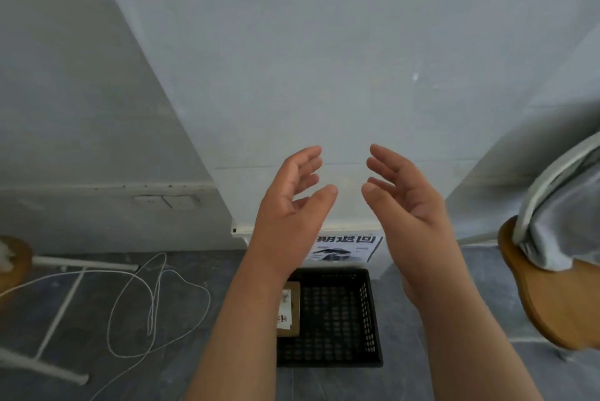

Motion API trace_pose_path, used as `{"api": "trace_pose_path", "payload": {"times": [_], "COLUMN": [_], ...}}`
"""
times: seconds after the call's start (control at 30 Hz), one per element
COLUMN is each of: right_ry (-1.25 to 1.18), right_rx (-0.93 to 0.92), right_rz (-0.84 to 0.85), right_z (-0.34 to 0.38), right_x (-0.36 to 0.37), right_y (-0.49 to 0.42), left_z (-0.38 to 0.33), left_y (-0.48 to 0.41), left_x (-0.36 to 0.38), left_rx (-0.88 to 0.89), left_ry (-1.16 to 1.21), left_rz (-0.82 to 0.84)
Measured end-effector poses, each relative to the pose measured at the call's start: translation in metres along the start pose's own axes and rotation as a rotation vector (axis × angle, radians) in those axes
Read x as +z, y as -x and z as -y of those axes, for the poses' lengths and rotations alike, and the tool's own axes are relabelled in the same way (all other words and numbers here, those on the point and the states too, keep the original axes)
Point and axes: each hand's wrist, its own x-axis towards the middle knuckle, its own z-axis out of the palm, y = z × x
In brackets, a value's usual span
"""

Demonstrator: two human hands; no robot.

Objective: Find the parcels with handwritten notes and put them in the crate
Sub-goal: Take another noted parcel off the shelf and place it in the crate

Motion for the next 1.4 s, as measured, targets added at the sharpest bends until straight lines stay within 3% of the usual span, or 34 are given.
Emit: {"api": "trace_pose_path", "payload": {"times": [0.33, 0.7, 1.07, 1.4], "right_ry": [-0.009, 0.076, 0.303, 0.492], "right_rx": [-0.237, -0.313, -0.286, -0.179], "right_rz": [-0.026, -0.266, -0.883, -1.552], "right_z": [0.167, 0.222, 0.278, 0.312], "right_x": [-0.068, -0.179, -0.261, -0.26], "right_y": [-0.027, -0.005, 0.091, 0.277], "left_z": [-0.184, -0.256, -0.317, -0.354], "left_y": [-0.022, -0.035, -0.016, 0.135], "left_x": [0.03, 0.131, 0.258, 0.341], "left_rx": [0.229, 0.38, 0.474, 0.548], "left_ry": [0.035, 0.146, 0.269, 0.443], "left_rz": [-0.049, 0.152, 0.811, 1.391]}}
